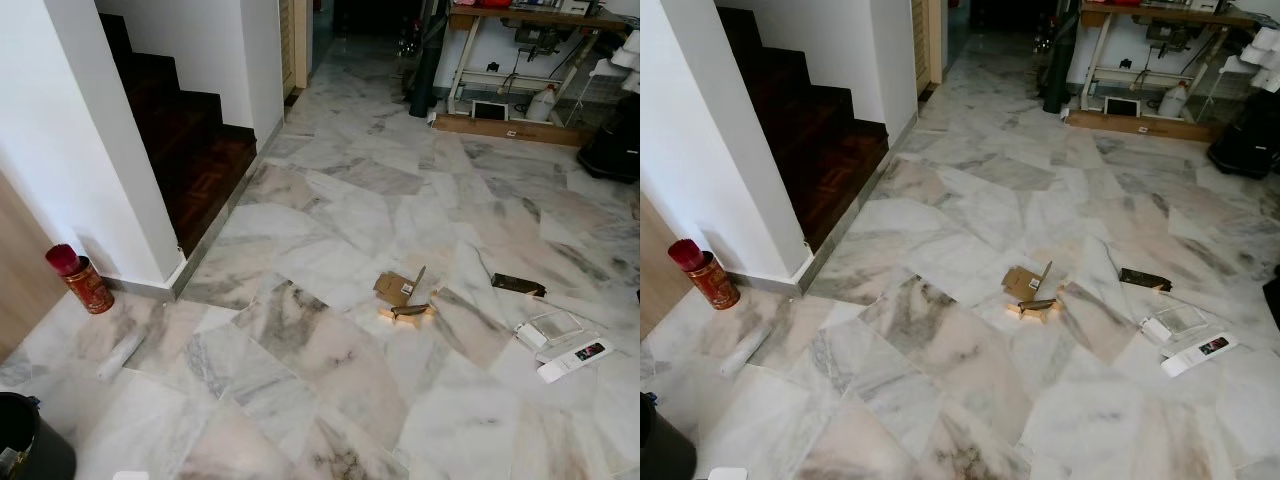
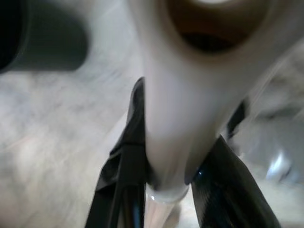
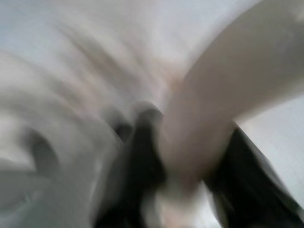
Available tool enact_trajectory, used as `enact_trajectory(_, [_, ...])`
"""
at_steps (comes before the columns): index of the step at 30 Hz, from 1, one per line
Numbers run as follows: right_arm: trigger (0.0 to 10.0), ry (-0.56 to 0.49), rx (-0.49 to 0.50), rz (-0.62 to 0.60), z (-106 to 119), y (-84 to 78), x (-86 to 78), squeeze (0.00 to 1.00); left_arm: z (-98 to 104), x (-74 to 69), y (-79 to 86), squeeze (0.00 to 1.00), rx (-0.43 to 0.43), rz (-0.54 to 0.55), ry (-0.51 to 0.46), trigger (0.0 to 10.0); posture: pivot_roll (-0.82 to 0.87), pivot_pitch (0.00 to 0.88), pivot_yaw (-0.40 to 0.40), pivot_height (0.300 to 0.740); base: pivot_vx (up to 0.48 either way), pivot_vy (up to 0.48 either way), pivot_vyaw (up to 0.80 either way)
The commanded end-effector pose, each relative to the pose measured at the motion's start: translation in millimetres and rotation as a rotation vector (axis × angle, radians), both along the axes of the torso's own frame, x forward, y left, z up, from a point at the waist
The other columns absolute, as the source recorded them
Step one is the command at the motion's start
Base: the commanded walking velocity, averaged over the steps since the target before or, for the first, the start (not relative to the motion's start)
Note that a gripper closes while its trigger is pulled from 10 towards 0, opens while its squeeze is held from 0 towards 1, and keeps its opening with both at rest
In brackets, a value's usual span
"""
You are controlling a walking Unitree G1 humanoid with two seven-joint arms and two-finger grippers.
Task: Sweep floor
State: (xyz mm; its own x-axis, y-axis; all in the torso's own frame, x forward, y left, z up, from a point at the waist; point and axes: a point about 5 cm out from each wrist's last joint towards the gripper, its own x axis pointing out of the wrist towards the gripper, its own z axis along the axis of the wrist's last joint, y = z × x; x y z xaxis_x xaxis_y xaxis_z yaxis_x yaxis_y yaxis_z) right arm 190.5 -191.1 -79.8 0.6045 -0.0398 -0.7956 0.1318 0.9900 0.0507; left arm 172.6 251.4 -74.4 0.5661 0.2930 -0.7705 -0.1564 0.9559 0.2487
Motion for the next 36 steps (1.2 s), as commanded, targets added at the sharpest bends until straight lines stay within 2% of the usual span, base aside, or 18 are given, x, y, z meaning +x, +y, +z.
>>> enact_trajectory(1, [10.0, -0.093, 0.016, 0.021, 11.9, 4.0, 20.8, 0.0, -3.8, 1.4, -17.9, 0.0, -0.106, 0.033, -0.042, 10.0, 0.14, 0.148, -0.163, 0.74, 0.0, 0.0, 0.0])
enact_trajectory(19, [10.0, -0.102, 0.021, 0.022, 14.6, 4.0, 25.8, 0.0, -3.3, 1.9, -16.8, 0.0, -0.11, 0.032, -0.048, 10.0, 0.14, 0.145, -0.158, 0.74, 0.0, 0.0, 0.0])
enact_trajectory(25, [10.0, -0.109, 0.019, 0.014, 15.9, 3.2, 27.7, 0.0, 0.4, 4.1, -7.7, 0.0, -0.054, -0.028, -0.046, 10.0, 0.14, 0.139, -0.145, 0.74, 0.0, 0.0, 0.0])
enact_trajectory(29, [10.0, -0.106, 0.009, -0.008, 15.3, -2.5, 25.3, 0.0, 4.2, 1.9, 7.4, 0.0, 0.03, -0.11, -0.015, 10.0, 0.15, 0.127, -0.121, 0.74, 0.0, 0.0, 0.0])
enact_trajectory(32, [10.0, -0.102, 0.007, -0.023, 13.9, -4.3, 22.5, 0.0, 7.1, -0.5, 19.1, 0.0, 0.054, -0.104, -0.007, 10.0, 0.17, 0.108, -0.102, 0.74, 0.0, 0.0, 0.0])
enact_trajectory(36, [10.0, -0.107, 0.014, -0.043, 13.5, -2.6, 22.2, 0.0, 10.8, 2.6, 25.4, 0.0, 0.064, -0.096, -0.014, 10.0, 0.16, 0.084, -0.086, 0.74, 0.0, 0.0, 0.0])
